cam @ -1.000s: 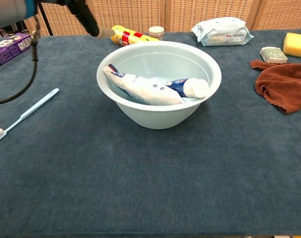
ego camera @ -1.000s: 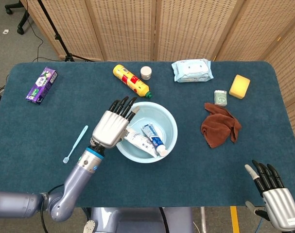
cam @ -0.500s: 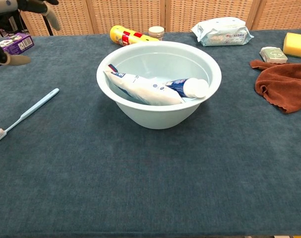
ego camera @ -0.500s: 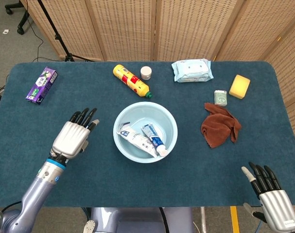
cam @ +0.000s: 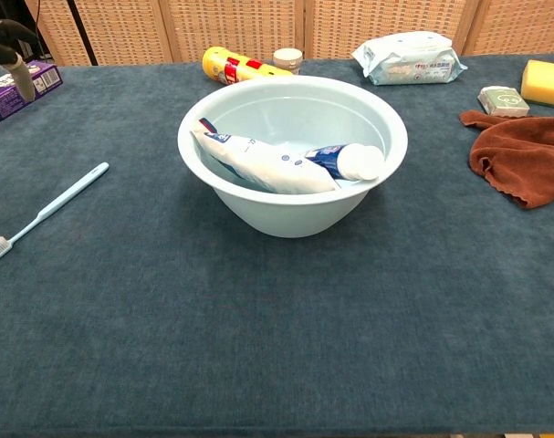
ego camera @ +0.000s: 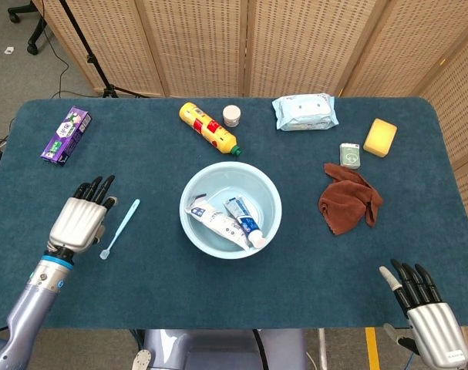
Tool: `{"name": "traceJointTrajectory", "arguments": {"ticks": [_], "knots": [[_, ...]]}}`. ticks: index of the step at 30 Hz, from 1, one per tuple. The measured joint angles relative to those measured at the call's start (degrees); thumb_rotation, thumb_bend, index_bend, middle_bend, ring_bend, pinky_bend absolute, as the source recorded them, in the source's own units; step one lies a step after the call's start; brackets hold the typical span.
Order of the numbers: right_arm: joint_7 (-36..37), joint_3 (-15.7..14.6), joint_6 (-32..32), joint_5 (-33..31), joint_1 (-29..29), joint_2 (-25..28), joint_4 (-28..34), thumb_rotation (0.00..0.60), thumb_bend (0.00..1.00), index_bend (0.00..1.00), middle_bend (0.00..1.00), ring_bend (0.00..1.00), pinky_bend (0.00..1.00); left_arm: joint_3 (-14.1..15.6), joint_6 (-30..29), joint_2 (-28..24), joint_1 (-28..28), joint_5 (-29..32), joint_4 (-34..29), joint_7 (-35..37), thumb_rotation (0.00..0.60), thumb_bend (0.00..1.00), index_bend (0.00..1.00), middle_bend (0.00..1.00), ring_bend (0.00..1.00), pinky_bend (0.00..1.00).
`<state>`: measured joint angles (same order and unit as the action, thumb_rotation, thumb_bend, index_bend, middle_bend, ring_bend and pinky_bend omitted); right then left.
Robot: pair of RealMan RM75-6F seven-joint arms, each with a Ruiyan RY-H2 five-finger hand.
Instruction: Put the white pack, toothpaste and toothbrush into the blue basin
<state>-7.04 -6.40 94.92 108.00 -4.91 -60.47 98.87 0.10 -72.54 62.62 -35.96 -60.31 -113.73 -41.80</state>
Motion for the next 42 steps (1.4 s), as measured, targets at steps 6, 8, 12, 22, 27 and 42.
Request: {"name": "traceJointTrajectory", "arguments": {"ticks": [6,8,12,22,27,42], "knots": [[0.4,0.1,0.4,0.0,-0.1,0.2,0.0,0.6,0.1,0.06,0.0,0.0,0.0,0.4,0.2,2.5,1.1,0.2,3.1,-0.2,0.6,0.33,0.39,0.0,0.0,0.16],[0.5,0.1,0.4,-0.1,-0.1,0.2,-0.1,0.6,0.1,0.06,0.0,0.0,0.0,0.5,0.1,3.2,1.5,-0.1,3.9,-0.2,0.6,0.33,0.39,0.0,0.0,0.16],[0.4,0.1,0.3,0.1,-0.1,0.2,-0.1,0.6,0.1,0.06,0.0,0.0,0.0,0.5,0.6,3.6,1.7,-0.8,5.0,-0.2,0.6,0.34,0.39,0.0,0.0,0.16],[0.3,0.1,0.2,0.0,0.0,0.1,0.0,0.6,0.1,0.06,0.0,0.0,0.0,0.7,2.6,3.5,2.3,-3.2,7.7,2.4,0.6,0.37,0.51,0.18,0.1,0.2],[0.3,0.1,0.2,0.0,-0.1,0.1,0.0,0.6,0.11,0.06,0.0,0.0,0.0,0.6,2.2,4.0,3.0,-6.9,9.7,5.3,0.6,0.38,0.53,0.22,0.14,0.22],[0.5,0.2,0.4,0.0,-0.1,0.2,-0.1,0.6,0.11,0.06,0.0,0.0,0.0,3.1,11.1,-1.1,0.5,-1.2,3.1,-2.0,0.6,0.37,0.31,0.0,0.06,0.22]]}}
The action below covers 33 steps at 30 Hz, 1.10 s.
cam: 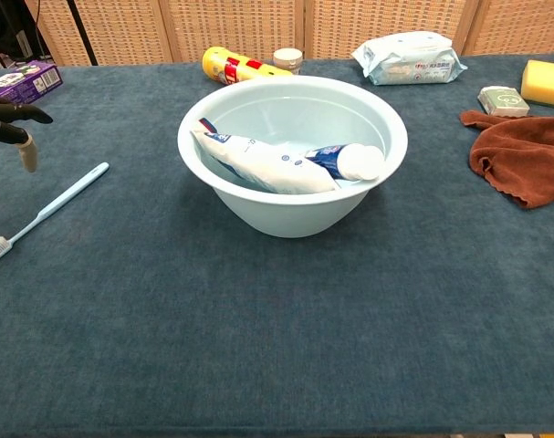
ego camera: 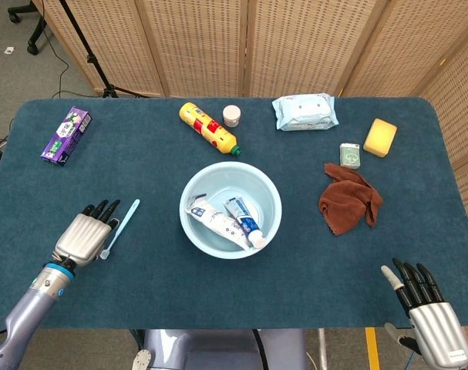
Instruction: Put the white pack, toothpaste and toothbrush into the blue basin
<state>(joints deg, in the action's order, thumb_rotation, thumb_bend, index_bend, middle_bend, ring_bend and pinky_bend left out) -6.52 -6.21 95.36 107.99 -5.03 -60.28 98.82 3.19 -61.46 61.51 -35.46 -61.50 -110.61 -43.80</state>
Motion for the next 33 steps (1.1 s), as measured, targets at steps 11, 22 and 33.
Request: {"name": "traceJointTrajectory", "arguments": {"ticks": [11,22,33], "knots": [[-0.1,-0.1,0.1,0.2,0.0,-0.1,-0.1,0.6,0.1,0.06,0.0,0.0,0.0,2.5,3.4,-2.6,-0.9,2.1,-1.8,-2.3,0.6,0.37,0.3,0.0,0.05,0.22],[-0.4,-0.1,0.1,0.4,-0.1,-0.1,0.0,0.6,0.1,0.06,0.0,0.0,0.0,3.4,4.1,-0.8,-1.0,0.6,-0.9,-2.5,0.6,0.37,0.29,0.0,0.05,0.22],[0.1,0.0,0.2,0.2,-0.1,0.0,-0.1,0.6,0.1,0.06,0.0,0.0,0.0,4.3,4.4,-5.1,-1.3,-2.0,-2.9,-1.9,0.6,0.37,0.29,0.0,0.05,0.22]]}}
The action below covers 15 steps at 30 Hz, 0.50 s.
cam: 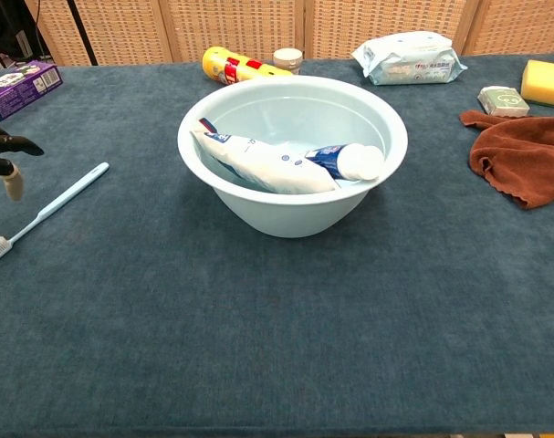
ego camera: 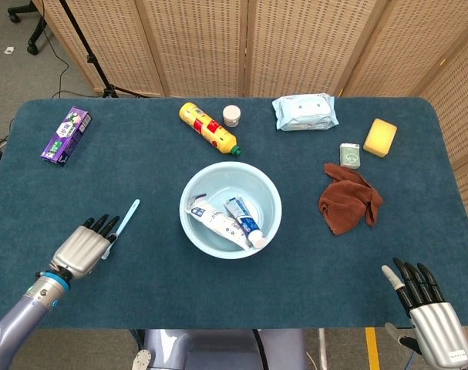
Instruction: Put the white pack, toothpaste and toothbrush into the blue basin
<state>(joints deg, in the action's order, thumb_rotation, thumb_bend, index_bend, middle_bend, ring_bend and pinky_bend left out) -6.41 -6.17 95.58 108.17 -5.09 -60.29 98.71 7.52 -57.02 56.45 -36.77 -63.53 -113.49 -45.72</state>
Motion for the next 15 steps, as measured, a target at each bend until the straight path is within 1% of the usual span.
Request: {"name": "traceJointTrajectory", "arguments": {"ticks": [5,8,15], "knots": [[-0.5,-0.1,-0.1,0.3,0.0,-0.2,0.0,0.6,0.1,0.06,0.0,0.0,0.0,0.5,0.3,-3.3,0.4,-1.7,-0.3,2.3,0.6,0.37,0.29,0.0,0.05,0.22],[-0.9,-0.2,-0.3,0.5,-0.1,-0.3,0.1,0.6,0.1,0.06,0.0,0.0,0.0,1.0,0.8,-4.3,0.9,-3.1,-0.1,4.2,0.6,0.37,0.29,0.0,0.05,0.22],[-1.5,-0.3,-0.7,0.5,-0.1,-0.6,0.2,0.6,0.11,0.06,0.0,0.0,0.0,2.0,2.6,-4.0,1.9,-6.8,1.7,7.2,0.6,0.38,0.29,0.0,0.05,0.22]]}}
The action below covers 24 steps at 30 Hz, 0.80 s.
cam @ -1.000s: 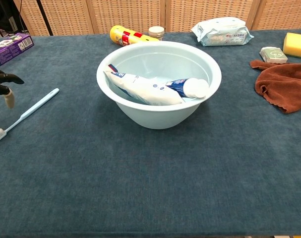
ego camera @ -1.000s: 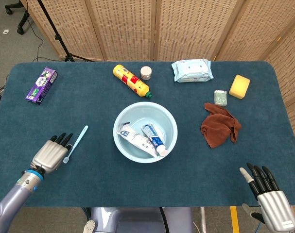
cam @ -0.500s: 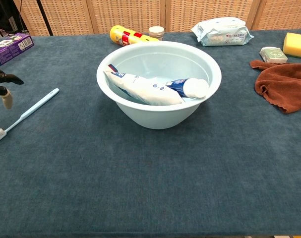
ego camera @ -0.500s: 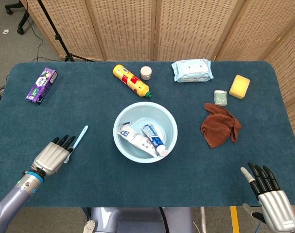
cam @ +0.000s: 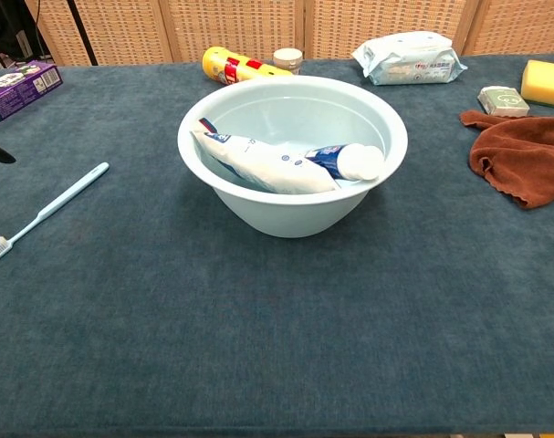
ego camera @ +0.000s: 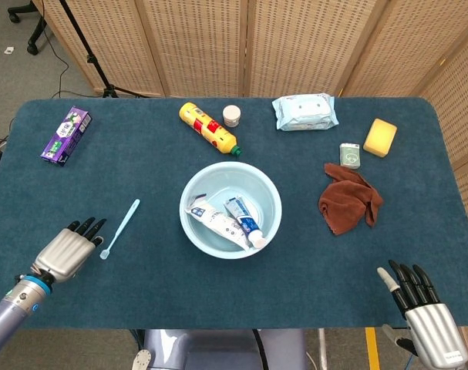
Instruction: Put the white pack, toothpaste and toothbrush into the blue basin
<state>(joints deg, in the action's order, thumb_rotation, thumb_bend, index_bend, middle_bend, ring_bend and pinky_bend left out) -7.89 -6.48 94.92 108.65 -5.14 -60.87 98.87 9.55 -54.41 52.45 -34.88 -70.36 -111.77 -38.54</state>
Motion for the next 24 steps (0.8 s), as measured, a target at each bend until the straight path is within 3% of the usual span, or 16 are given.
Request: {"name": "traceJointTrajectory", "arguments": {"ticks": [16,24], "knots": [[0.7,0.1,0.3,-0.2,0.0,0.3,0.0,0.6,0.1,0.06,0.0,0.0,0.0,0.7,1.8,3.0,1.1,-1.8,1.7,-0.5,0.6,0.38,0.29,0.0,0.06,0.22],[0.6,0.2,0.1,-0.4,0.0,0.2,-0.1,0.6,0.11,0.06,0.0,0.0,0.0,0.5,1.6,-0.6,1.1,-2.4,0.6,0.0,0.6,0.39,0.29,0.0,0.06,0.22]]}}
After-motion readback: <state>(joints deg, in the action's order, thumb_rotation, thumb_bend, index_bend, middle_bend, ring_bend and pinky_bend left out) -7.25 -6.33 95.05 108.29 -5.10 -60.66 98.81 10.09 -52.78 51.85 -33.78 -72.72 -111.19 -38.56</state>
